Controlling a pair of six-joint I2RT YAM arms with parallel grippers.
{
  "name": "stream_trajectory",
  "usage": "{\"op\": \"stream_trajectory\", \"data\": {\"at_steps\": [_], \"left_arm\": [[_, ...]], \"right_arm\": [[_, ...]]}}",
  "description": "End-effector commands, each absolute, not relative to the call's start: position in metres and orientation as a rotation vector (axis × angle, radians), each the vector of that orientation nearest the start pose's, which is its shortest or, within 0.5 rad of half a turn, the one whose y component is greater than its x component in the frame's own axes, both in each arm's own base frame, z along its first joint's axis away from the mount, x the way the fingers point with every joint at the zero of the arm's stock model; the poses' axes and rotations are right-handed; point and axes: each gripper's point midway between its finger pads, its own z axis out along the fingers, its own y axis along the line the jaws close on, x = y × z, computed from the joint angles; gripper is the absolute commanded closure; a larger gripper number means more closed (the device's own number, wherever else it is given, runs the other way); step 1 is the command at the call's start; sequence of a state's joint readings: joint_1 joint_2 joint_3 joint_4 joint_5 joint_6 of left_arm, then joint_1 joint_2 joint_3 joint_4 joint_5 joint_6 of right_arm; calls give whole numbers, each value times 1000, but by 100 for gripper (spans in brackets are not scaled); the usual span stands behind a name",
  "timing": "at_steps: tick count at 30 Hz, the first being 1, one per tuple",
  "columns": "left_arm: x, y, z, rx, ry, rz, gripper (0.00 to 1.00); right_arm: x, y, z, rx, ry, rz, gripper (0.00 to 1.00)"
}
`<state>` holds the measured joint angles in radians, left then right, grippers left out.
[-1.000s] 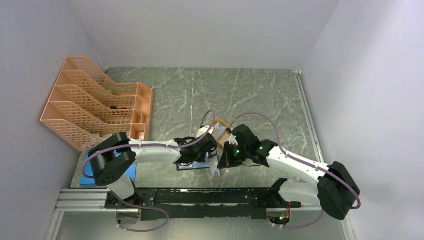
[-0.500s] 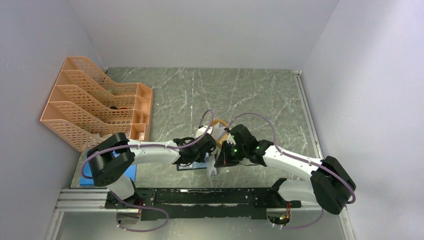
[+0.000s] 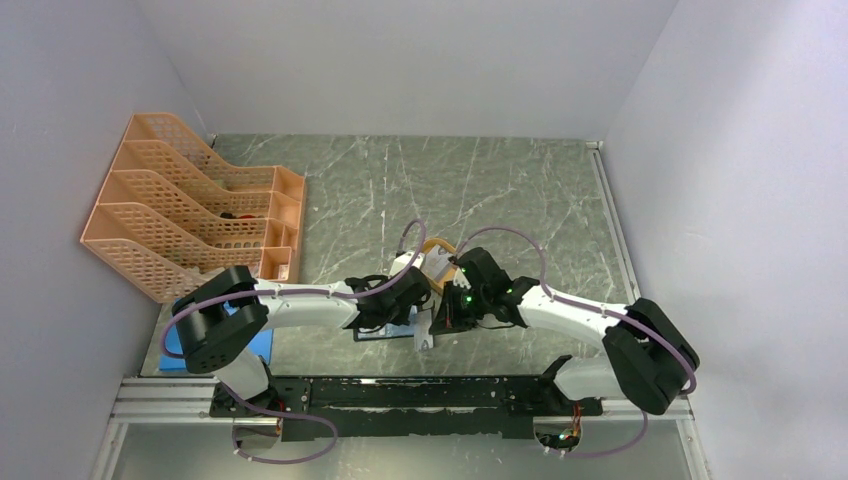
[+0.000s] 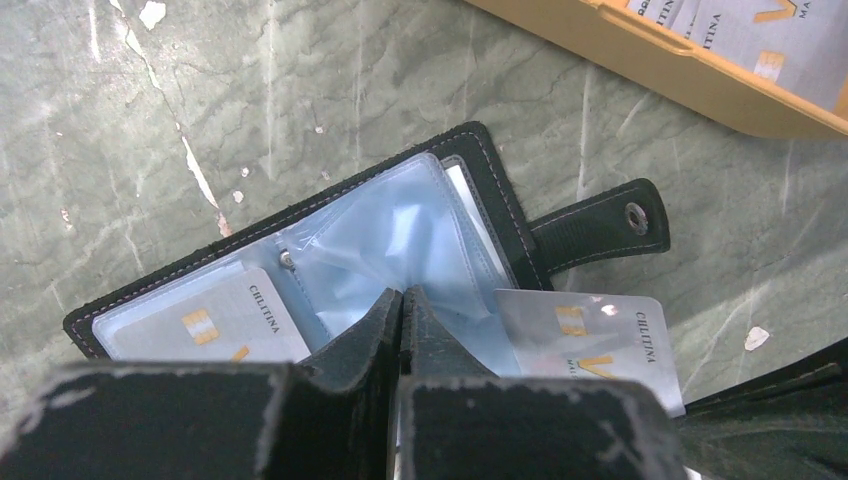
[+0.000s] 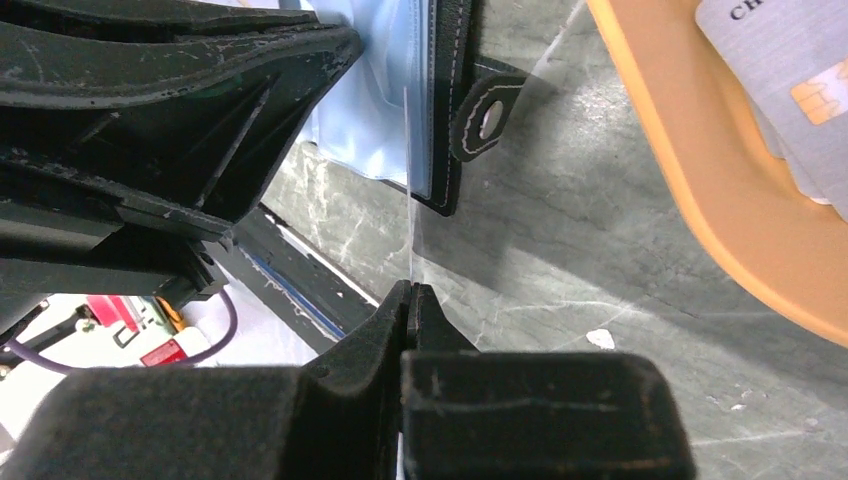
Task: Put the credit cards into the card holder
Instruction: Turn over the card slot in the card holder.
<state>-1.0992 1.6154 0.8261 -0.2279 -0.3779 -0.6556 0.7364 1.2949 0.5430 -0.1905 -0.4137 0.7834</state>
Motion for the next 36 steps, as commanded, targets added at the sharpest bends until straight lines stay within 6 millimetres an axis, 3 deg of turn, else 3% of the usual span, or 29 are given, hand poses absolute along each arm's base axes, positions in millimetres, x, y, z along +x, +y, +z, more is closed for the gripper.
{"op": "stream_trajectory", "data": {"at_steps": [1, 8, 25, 36], "left_arm": [[174, -258, -9, 466, 2576, -112, 95], [175, -260, -6, 464, 2573, -120, 95], [182, -273, 34, 439, 2522, -203, 70], [182, -270, 54, 410, 2499, -227, 62]], "right_arm": [[147, 267, 56, -161, 2720, 1099, 100], [153, 275, 63, -213, 2683, 1134, 100], [155, 288, 68, -305, 2657, 1206, 100], [151, 295, 64, -314, 2668, 1273, 100]]}}
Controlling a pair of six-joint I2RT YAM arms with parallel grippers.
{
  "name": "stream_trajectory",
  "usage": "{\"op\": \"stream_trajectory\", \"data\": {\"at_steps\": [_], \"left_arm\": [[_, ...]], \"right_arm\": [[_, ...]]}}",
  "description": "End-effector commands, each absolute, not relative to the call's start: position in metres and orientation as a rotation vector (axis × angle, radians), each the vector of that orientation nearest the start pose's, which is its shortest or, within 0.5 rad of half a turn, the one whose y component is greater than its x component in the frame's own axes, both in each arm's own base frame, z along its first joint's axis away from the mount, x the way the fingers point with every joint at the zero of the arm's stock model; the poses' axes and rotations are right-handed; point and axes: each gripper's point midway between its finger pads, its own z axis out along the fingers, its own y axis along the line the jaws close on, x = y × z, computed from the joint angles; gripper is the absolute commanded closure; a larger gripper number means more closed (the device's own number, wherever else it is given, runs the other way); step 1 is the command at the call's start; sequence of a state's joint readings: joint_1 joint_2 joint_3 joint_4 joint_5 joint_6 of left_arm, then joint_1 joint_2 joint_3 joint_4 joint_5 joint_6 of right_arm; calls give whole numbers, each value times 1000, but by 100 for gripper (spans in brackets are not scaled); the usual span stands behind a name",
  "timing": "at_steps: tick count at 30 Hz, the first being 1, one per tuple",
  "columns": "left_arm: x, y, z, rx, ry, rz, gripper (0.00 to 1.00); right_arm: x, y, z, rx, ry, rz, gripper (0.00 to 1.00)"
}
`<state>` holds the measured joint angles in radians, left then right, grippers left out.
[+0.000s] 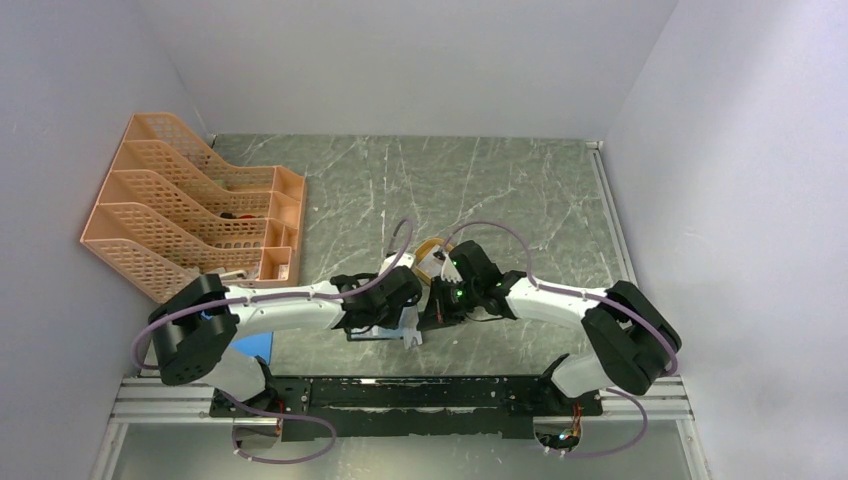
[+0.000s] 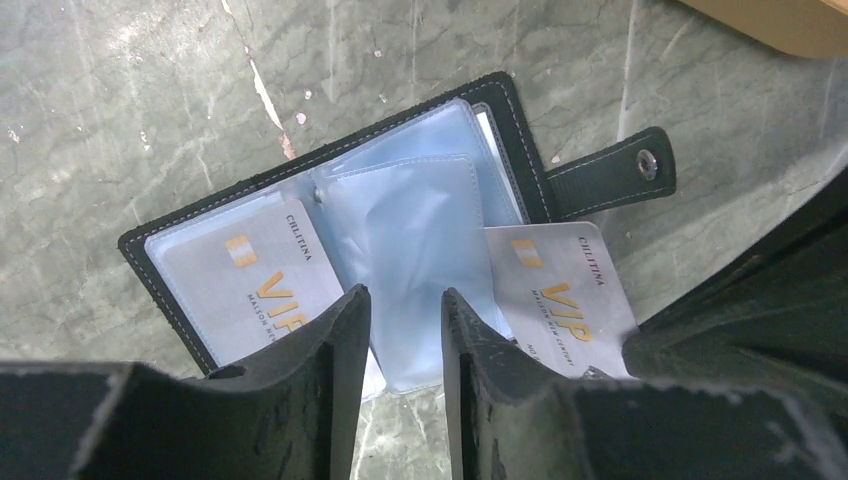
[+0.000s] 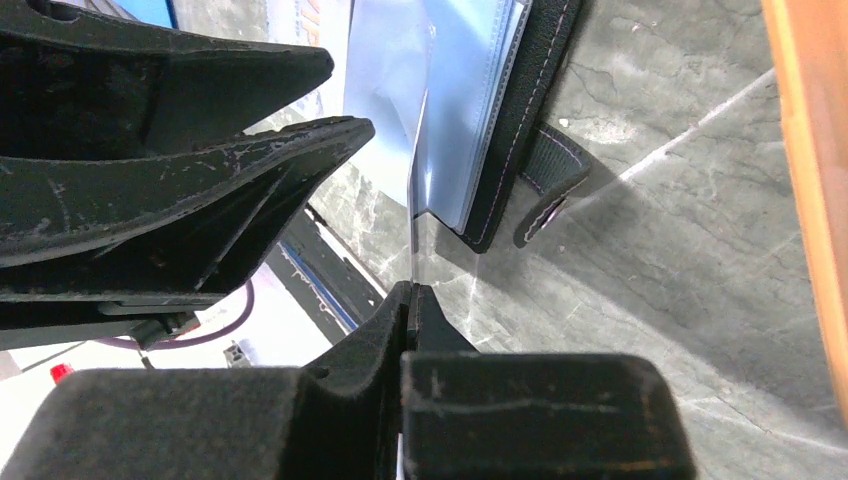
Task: Put the credit cards into the card holder
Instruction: Turn over the card slot in the card holder.
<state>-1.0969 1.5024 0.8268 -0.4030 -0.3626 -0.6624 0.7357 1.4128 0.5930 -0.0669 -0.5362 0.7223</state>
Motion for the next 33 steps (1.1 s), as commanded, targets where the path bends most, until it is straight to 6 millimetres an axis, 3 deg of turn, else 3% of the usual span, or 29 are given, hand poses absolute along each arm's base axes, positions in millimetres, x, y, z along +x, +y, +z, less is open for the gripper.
{"op": "stream_trajectory", "data": {"at_steps": [1, 14, 28, 33], "left_arm": [[182, -270, 55, 404, 2498, -229, 62], [184, -259, 86, 335, 2447, -252, 52], [183, -238, 90, 273, 2426, -204, 51], [185, -230, 86, 263, 2422, -163, 52]], "right_arm": [[151, 295, 65, -311, 2666, 1279, 100], [150, 310, 82, -343, 2596, 1420, 100], [156, 336, 85, -373, 2589, 1465, 100], [155, 340, 77, -374, 2613, 1456, 100]]}}
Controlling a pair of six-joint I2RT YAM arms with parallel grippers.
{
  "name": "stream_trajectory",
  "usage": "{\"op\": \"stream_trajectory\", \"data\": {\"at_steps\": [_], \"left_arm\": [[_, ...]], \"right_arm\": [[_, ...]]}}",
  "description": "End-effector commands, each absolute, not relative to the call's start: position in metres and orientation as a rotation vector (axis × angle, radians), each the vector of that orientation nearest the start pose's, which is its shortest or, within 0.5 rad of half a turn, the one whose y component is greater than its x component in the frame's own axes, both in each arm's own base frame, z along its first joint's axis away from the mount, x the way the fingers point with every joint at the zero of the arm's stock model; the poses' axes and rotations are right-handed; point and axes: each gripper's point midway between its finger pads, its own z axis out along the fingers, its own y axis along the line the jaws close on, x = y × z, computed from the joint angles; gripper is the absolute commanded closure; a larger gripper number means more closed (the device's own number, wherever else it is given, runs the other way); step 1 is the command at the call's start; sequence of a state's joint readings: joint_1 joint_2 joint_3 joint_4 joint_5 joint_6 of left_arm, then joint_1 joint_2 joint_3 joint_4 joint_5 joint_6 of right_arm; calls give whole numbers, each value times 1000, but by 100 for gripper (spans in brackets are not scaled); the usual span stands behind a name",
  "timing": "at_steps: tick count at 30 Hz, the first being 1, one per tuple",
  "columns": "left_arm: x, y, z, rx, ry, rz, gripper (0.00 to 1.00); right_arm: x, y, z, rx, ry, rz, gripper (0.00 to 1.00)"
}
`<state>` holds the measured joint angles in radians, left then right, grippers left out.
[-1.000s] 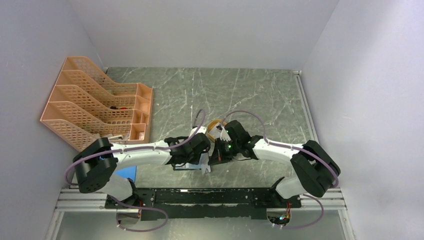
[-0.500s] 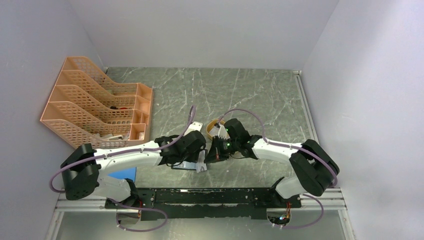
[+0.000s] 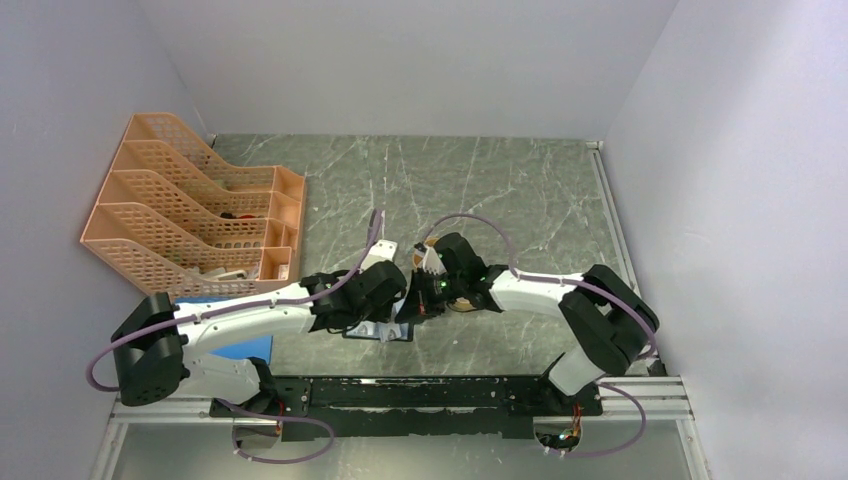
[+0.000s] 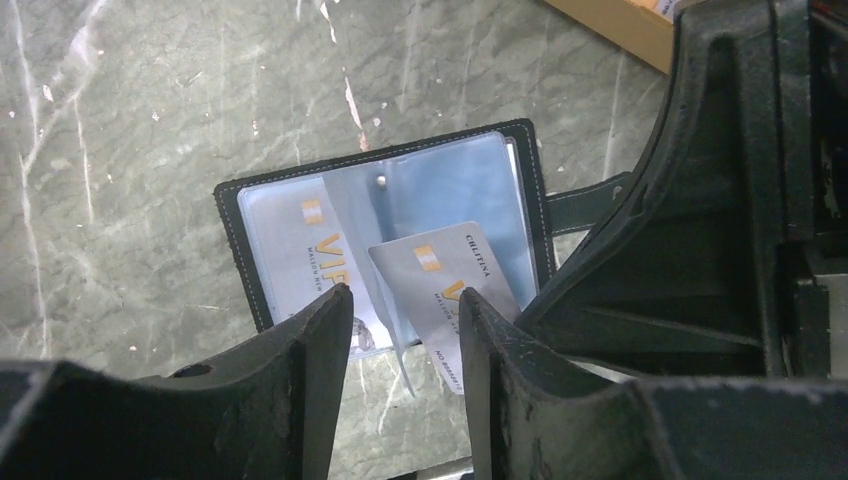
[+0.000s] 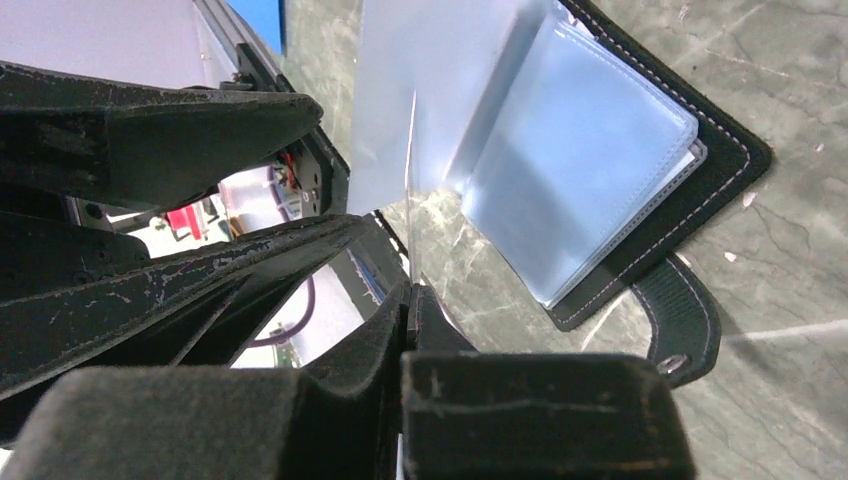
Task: Put the credit cards into the card holder
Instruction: Turn over the card slot in the card holder.
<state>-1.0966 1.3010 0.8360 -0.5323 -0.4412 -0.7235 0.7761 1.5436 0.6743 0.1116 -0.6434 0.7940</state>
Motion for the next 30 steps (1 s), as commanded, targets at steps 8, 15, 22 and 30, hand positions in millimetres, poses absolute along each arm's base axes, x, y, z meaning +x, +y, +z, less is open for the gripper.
{"op": "stream_trajectory", "data": {"at_steps": [8, 15, 22, 30], "left_arm": [[190, -213, 62, 240, 2453, -109, 60], [190, -187, 32, 203, 2512, -4, 77], [188, -168, 19, 154, 2530, 51, 83], [186, -164, 34, 37, 2499, -12, 81]], "right_arm": [[156, 351, 66, -386, 2654, 1420, 100], [152, 341, 63, -354, 2671, 1367, 100], [158, 329, 63, -237, 2646, 1319, 100], [163, 335, 63, -180, 2625, 1366, 100]]}}
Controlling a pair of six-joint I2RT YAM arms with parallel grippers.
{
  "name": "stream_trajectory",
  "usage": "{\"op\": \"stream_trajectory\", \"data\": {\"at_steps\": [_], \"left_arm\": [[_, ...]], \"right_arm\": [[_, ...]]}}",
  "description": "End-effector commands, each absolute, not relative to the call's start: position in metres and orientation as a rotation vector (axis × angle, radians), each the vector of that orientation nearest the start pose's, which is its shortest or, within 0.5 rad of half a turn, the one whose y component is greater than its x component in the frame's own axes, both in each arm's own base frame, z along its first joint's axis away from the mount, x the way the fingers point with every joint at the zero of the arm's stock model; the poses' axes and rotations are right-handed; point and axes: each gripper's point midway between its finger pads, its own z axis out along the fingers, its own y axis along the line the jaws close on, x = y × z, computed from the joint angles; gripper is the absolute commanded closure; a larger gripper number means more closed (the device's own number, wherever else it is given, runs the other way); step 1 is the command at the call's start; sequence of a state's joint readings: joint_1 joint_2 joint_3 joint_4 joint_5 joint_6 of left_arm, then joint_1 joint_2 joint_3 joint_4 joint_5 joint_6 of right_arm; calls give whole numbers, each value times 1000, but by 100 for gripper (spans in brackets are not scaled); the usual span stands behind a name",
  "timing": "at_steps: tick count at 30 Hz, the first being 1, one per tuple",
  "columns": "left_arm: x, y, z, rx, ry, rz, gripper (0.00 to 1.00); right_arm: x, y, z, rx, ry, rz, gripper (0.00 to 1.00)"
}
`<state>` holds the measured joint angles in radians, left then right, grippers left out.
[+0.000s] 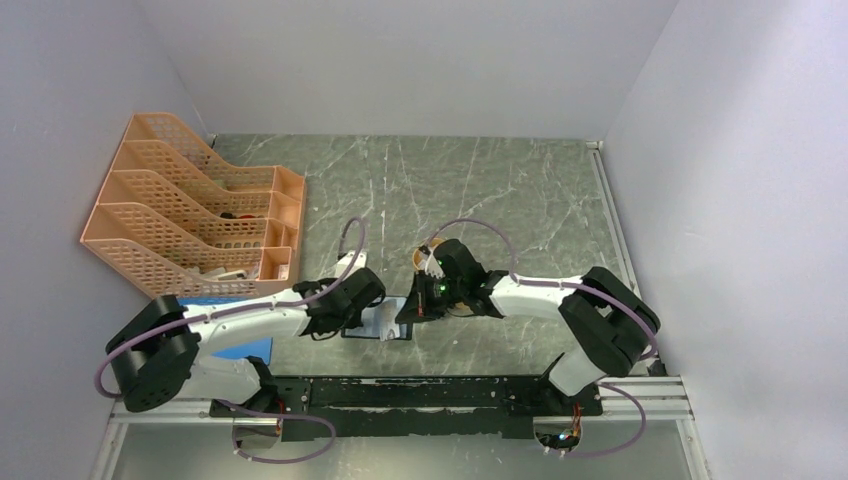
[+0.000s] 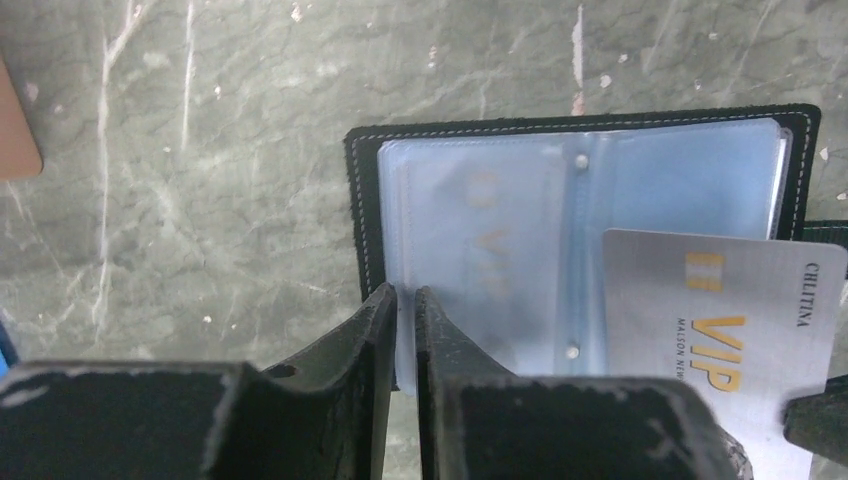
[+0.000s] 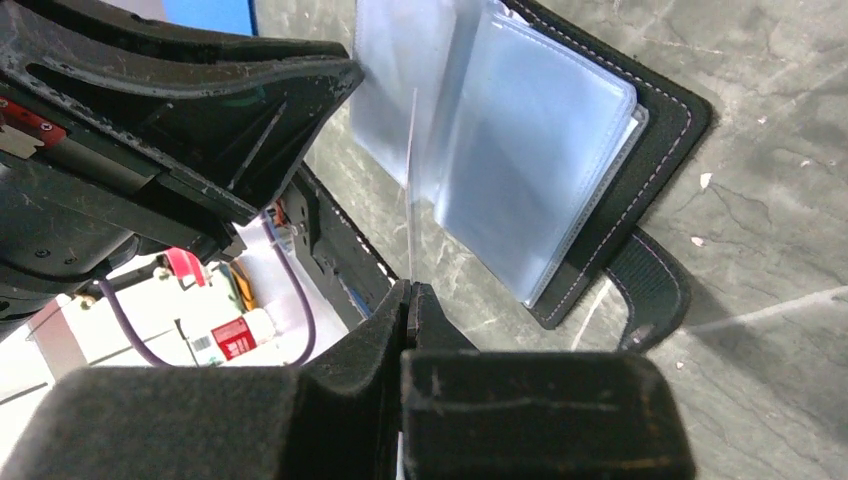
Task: Put the credit cards into the card holder
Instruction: Turn over the card slot in the card holder.
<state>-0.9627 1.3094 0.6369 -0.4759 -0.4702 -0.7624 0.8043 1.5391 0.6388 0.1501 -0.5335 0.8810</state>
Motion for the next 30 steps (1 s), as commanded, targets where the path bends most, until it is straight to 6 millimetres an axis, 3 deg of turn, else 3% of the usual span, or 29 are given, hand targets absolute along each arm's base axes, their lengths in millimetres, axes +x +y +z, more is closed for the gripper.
{"op": "stream_trajectory", "data": {"at_steps": [1, 7, 15, 30], "left_arm": [[186, -163, 37, 14, 2491, -29, 79], [183, -155, 51, -127, 2455, -124, 72], [179, -139, 23, -232, 2539, -149, 74], [167, -146, 0, -221, 2612, -237, 79]], "right_arm": [[163, 335, 63, -181, 2624, 1371, 100], [162, 338, 60, -170, 2631, 1402, 100], [169, 322, 59, -55, 2619, 1406, 100], [167, 334, 58, -125, 2631, 1493, 100]]}}
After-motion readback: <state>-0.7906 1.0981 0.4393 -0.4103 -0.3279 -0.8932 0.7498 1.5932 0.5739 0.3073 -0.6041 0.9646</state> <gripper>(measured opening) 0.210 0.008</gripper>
